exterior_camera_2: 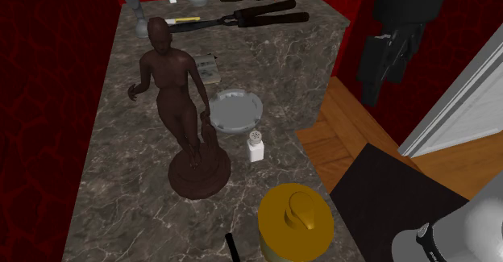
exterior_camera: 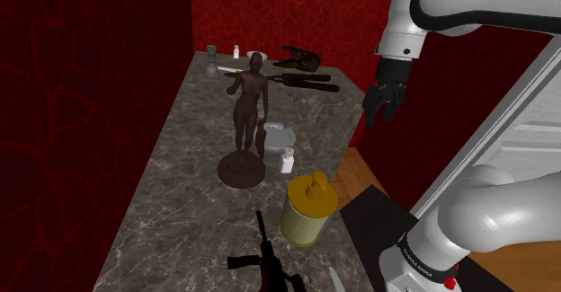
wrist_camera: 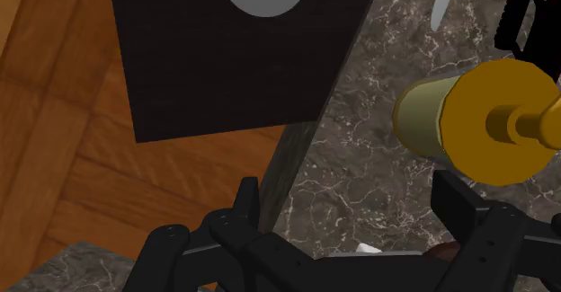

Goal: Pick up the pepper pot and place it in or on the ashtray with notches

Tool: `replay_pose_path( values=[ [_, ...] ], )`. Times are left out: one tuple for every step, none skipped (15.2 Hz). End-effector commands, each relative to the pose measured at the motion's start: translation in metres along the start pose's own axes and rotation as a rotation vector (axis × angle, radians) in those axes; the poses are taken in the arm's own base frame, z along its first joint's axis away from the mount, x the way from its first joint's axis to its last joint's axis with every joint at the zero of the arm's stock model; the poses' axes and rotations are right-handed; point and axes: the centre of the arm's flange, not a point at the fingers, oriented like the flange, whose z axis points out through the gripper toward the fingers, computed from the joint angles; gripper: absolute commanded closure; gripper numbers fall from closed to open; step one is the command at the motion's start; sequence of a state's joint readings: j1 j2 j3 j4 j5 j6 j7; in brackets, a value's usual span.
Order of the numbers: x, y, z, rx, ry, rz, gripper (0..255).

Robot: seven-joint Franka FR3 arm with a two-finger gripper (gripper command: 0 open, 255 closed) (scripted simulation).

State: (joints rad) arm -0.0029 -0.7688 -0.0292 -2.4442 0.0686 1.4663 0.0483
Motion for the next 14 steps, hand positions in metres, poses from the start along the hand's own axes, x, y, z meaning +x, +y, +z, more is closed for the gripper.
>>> replay_pose_path(
  values=[
    [0.0,0.0,0.0,0.0,0.0,0.0,0],
    [0.009,-0.004,0.008,0.006,0.003,0.013,0],
    [0.018,-0.007,0.016,0.013,0.007,0.026,0],
    [0.027,-0.01,0.024,0.019,0.01,0.039,0],
    [0.036,-0.014,0.033,0.025,0.014,0.052,0],
    [0.045,-0.017,0.041,0.031,0.017,0.065,0],
    [0.054,-0.02,0.049,0.038,0.021,0.078,0],
    [0.063,-0.023,0.056,0.044,0.024,0.091,0],
    [0.072,-0.026,0.064,0.05,0.028,0.104,0],
    [0.081,-0.029,0.072,0.057,0.031,0.117,0],
    [0.091,-0.032,0.08,0.063,0.035,0.13,0],
    [0.1,-0.035,0.088,0.069,0.038,0.143,0],
    [0.11,-0.038,0.095,0.075,0.042,0.156,0],
    [0.119,-0.04,0.103,0.082,0.045,0.169,0]
  ],
)
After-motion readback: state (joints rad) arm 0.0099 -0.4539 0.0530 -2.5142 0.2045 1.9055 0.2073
